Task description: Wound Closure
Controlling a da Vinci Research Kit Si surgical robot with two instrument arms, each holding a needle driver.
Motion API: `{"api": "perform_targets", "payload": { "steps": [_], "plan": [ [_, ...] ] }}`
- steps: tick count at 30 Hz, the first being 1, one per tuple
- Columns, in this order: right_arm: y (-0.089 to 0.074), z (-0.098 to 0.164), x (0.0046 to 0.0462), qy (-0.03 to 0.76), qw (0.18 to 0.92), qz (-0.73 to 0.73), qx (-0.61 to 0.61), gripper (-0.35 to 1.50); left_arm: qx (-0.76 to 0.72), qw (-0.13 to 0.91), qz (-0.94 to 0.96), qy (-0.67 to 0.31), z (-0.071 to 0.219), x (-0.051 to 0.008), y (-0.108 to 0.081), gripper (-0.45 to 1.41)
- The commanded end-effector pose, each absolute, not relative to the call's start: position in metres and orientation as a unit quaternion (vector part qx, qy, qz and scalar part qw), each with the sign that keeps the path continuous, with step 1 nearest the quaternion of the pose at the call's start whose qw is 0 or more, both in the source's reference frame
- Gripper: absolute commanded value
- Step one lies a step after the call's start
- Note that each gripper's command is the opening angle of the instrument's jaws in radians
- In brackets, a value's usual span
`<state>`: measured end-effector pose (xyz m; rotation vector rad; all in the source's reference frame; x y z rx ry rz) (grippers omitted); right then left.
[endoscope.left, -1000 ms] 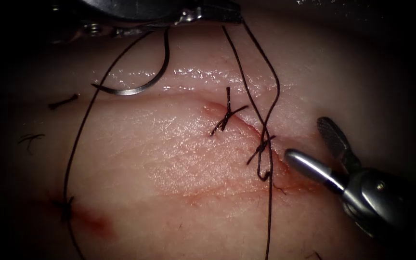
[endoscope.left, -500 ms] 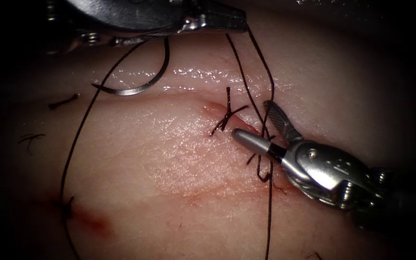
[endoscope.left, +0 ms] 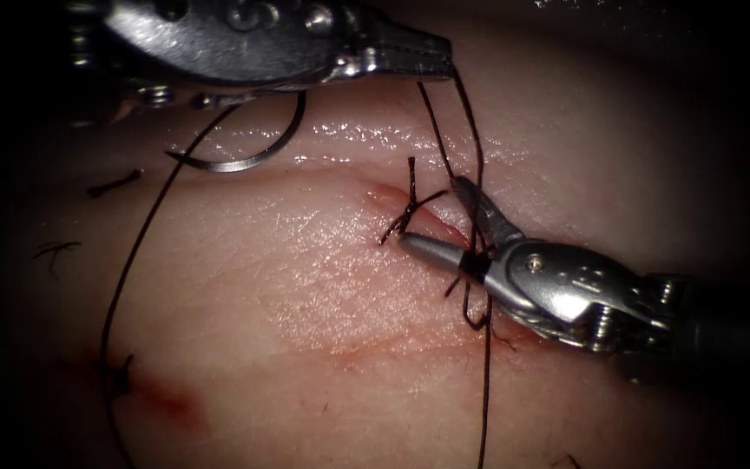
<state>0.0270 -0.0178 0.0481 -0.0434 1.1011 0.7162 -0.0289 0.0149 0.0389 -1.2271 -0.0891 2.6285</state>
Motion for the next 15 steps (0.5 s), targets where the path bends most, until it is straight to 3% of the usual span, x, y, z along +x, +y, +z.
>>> {"api": "perform_targets", "payload": {
  "steps": [1,15],
  "plan": [
    [-0.0176,0.0486,0.0280,0.512,0.793,0.331,-0.022,1.21,-0.420,0.117,0.899,-0.029,0.0392,-0.0294,0.0150,-0.45],
    [-0.0168,0.0496,0.0283,0.507,0.798,0.323,-0.026,1.21,-0.425,0.111,0.898,-0.027,0.0382,-0.0301,0.0142,-0.45]
  ]
}}
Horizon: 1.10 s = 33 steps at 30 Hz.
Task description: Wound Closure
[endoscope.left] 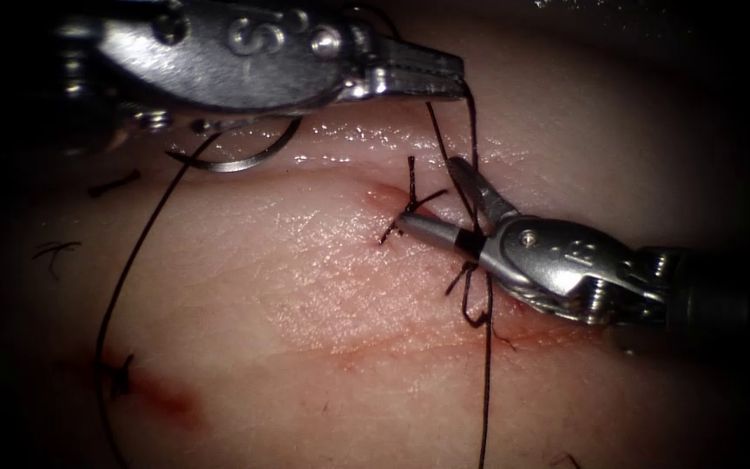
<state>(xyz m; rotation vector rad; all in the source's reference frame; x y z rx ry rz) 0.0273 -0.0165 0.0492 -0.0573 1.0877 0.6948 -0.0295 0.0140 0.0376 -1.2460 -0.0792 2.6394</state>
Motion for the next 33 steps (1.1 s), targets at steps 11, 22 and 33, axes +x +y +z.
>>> {"api": "perform_targets", "payload": {
  "steps": [11,22,33],
  "plan": [
    [-0.0173,0.0494,0.0293,0.505,0.801,0.320,-0.026,1.16,-0.426,0.111,0.898,-0.026,0.0382,-0.0303,0.0141,-0.45],
    [-0.0173,0.0489,0.0290,0.490,0.810,0.317,-0.051,-0.35,-0.429,0.106,0.897,-0.024,0.0374,-0.0307,0.0132,-0.45],
    [-0.0169,0.0467,0.0251,0.520,0.791,0.318,-0.052,1.45,-0.427,0.091,0.900,-0.014,0.0375,-0.0260,0.0118,-0.45]
  ]
}}
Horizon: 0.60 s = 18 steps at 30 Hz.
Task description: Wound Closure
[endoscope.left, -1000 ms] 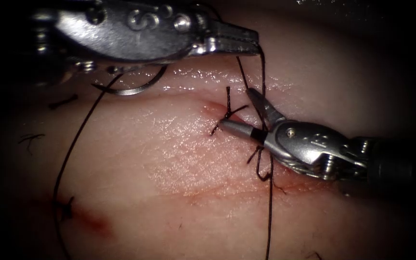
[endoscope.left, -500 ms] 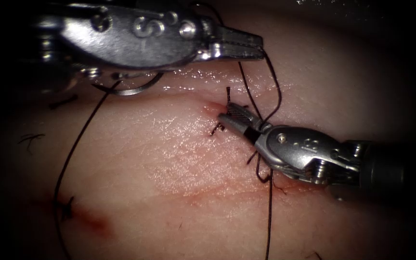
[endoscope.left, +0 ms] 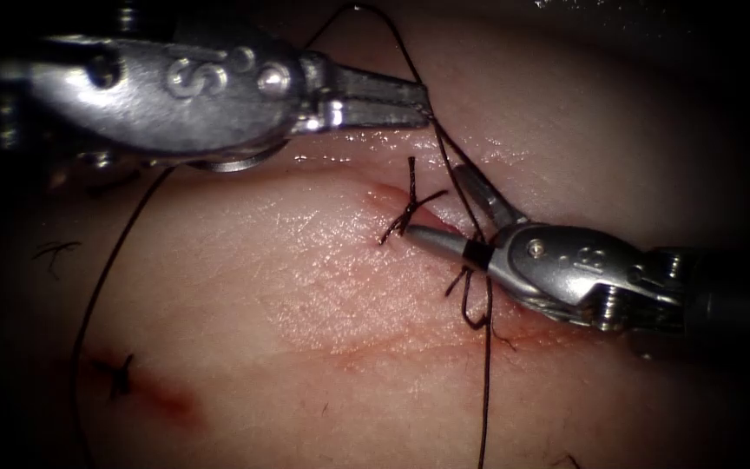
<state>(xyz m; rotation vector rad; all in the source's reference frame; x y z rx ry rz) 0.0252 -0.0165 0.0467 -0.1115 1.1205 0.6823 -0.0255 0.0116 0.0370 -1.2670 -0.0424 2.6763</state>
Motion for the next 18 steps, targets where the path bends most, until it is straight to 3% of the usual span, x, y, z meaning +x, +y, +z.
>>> {"api": "perform_targets", "payload": {
  "steps": [1,10,18],
  "plan": [
    [-0.017,0.046,0.0245,0.522,0.789,0.320,-0.054,1.46,-0.427,0.096,0.899,-0.013,0.038,-0.0251,0.012,-0.45],
    [-0.019,0.044,0.0181,0.545,0.777,0.312,-0.043,1.46,-0.404,0.142,0.904,-0.005,0.040,-0.0148,0.007,-0.45],
    [-0.019,0.044,0.0167,0.542,0.778,0.314,-0.045,1.46,-0.386,0.197,0.901,-0.013,0.043,-0.0069,0.003,-0.45]
  ]
}}
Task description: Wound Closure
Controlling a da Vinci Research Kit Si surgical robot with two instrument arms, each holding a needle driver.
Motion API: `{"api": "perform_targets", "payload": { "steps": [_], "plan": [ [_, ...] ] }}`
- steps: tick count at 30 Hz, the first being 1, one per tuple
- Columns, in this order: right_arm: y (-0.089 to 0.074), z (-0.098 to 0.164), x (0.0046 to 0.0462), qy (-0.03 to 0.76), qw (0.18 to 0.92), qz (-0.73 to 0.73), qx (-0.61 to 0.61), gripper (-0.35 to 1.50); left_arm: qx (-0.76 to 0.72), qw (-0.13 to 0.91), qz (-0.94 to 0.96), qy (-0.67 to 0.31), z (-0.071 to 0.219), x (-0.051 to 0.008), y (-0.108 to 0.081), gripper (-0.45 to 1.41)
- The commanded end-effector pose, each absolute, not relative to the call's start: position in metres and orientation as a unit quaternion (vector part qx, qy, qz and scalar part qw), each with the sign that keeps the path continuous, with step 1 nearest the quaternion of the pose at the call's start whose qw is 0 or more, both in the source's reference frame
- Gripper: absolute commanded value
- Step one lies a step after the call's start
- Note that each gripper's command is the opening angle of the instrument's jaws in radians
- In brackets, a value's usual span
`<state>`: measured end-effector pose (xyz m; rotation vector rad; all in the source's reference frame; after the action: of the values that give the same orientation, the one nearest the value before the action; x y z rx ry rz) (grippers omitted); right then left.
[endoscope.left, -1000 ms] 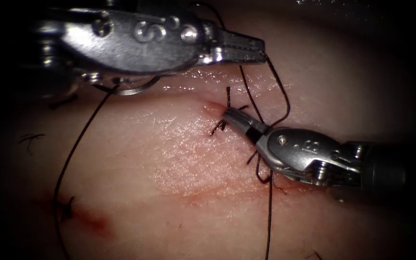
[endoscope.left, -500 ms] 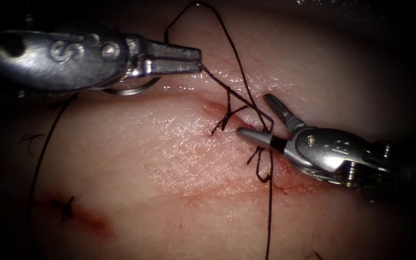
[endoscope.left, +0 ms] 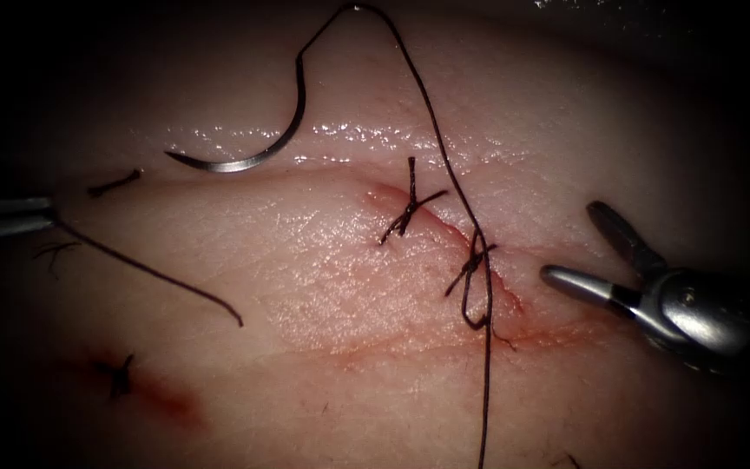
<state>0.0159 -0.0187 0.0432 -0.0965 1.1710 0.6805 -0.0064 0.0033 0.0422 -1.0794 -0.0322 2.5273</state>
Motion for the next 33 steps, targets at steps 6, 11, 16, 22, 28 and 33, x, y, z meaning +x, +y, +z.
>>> {"api": "perform_targets", "payload": {
  "steps": [6,11,16,22,28,33],
  "plan": [
    [-0.019,0.044,0.0171,0.537,0.782,0.313,-0.043,1.46,-0.368,0.253,0.895,-0.014,0.048,-0.0019,0.001,0.59],
    [-0.020,0.044,0.0173,0.533,0.786,0.311,-0.041,1.48,-0.342,0.284,0.894,-0.052,0.053,0.0004,0.001,1.40],
    [-0.020,0.044,0.0173,0.531,0.788,0.310,-0.039,1.48,-0.333,0.296,0.892,-0.073,0.054,0.0019,0.001,1.40],
    [-0.020,0.044,0.0173,0.525,0.794,0.303,-0.039,1.48,-0.288,0.326,0.900,-0.037,0.051,0.0038,0.004,1.40],
    [-0.020,0.044,0.0172,0.524,0.796,0.302,-0.036,1.48,-0.334,0.331,0.882,0.014,0.045,0.0028,0.008,1.40],
    [-0.020,0.044,0.0172,0.524,0.796,0.303,-0.035,1.48,-0.420,0.310,0.852,0.037,0.039,-0.0024,0.010,1.40]
  ]
}}
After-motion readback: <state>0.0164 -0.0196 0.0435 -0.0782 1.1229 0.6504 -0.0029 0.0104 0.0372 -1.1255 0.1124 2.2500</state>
